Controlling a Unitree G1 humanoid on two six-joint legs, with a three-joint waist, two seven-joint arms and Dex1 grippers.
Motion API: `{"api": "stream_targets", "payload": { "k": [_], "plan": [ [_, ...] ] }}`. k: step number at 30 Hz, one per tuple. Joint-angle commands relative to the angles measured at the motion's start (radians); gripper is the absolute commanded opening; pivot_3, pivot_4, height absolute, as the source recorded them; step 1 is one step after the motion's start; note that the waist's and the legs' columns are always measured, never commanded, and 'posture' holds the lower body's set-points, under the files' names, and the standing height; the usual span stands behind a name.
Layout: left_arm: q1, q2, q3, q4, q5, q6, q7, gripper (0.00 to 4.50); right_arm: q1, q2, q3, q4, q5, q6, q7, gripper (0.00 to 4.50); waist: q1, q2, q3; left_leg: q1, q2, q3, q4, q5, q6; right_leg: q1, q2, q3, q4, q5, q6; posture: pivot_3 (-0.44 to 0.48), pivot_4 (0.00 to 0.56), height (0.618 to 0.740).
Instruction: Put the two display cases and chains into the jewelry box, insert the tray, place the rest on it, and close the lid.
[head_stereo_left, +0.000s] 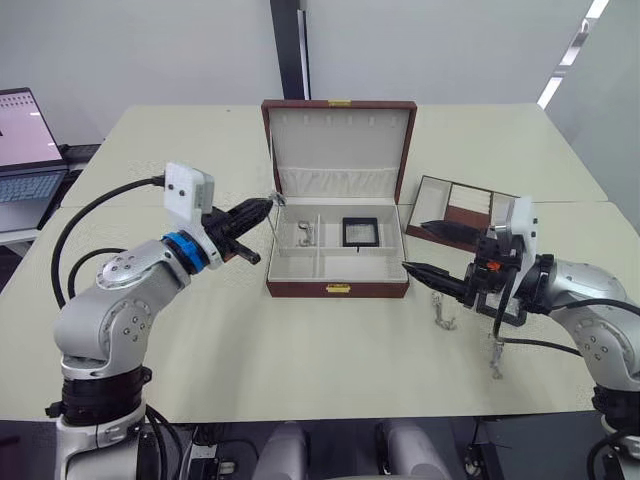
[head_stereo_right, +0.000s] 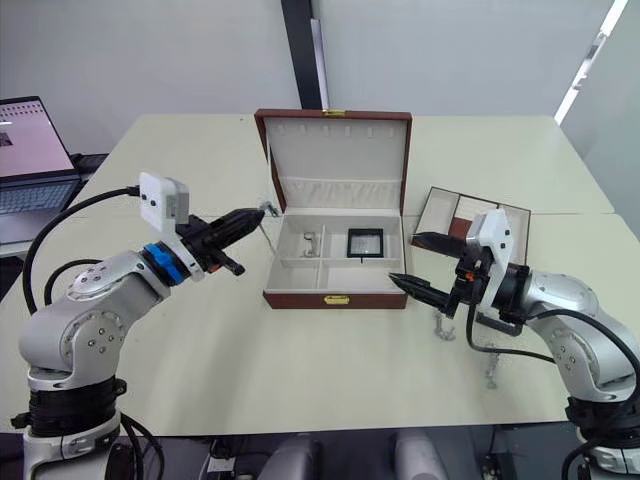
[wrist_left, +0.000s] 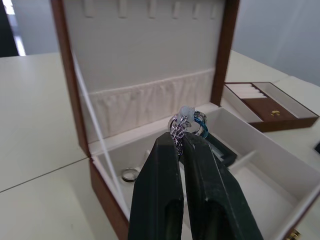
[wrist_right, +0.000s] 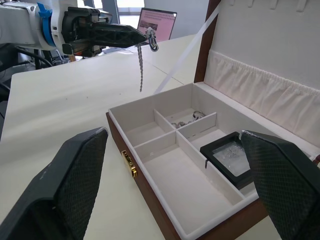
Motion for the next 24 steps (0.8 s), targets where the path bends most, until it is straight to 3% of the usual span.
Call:
{"api": "stream_targets", "payload": {
  "k": [1,7,24],
  "plan": [
    [-0.028,0.048,-0.023,0.018,-0.028,0.009,-0.091,0.03,0.015,-0.008,-0.045,-0.057,0.007,-0.017,-0.017,4.5,0.0,0.0,0.0,0.0,0.0,0.0,0.0,0.0,0.0,0.0,0.0,0.0,0.0,0.0,0.0,0.0,0.15,0.74],
    [-0.028,0.092,-0.106,0.098,0.012,-0.021,-0.208,0.03,0.049,-0.012,-0.074,-0.091,0.004,-0.017,-0.049,4.5,0.0,0.0,0.0,0.0,0.0,0.0,0.0,0.0,0.0,0.0,0.0,0.0,0.0,0.0,0.0,0.0,0.15,0.74],
    [-0.009,0.065,-0.162,0.21,0.096,-0.114,-0.275,0.03,0.115,-0.028,-0.109,-0.151,0.023,-0.002,-0.085,4.5,-0.001,0.0,0.0,0.0,0.0,0.0,0.0,0.0,0.0,0.0,0.0,0.0,0.0,0.0,0.0,0.0,0.15,0.74]
  ]
}}
